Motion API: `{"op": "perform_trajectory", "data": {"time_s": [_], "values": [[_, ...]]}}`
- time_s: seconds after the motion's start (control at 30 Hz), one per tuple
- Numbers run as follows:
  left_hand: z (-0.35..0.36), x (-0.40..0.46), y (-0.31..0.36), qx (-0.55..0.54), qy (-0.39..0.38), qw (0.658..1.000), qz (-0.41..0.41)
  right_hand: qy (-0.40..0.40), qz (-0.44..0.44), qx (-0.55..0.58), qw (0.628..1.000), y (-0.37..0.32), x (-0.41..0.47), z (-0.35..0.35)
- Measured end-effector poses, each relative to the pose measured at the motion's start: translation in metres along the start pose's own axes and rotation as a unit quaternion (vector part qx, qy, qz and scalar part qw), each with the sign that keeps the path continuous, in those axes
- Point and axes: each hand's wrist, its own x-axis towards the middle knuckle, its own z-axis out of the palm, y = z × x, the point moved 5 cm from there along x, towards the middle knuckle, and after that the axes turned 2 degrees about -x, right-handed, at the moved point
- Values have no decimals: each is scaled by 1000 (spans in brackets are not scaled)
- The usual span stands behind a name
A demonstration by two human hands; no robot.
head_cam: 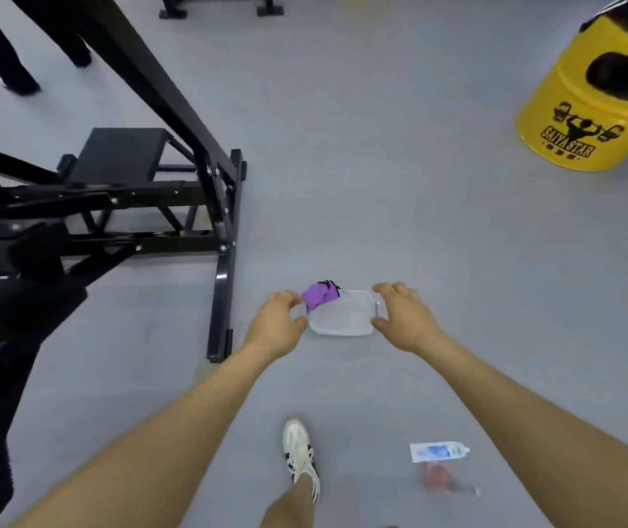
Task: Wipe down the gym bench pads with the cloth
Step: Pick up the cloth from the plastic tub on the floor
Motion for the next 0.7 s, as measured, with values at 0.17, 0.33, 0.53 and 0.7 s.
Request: {"op": "perform_trajectory", "data": {"time_s": [0.17, 0.33, 0.53, 0.7], "values": [[17, 111, -17, 11, -17, 999, -40, -42, 12, 13, 999, 18, 110, 31], [67, 212, -49, 10, -41, 995, -87, -86, 12, 17, 996, 52, 224, 76], [128, 313, -93, 2, -20, 989, -147, -139, -9, -2, 990, 89, 341, 131], [180, 380, -141, 6, -26, 982, -189, -166, -28, -25, 985, 113, 413, 189]]}}
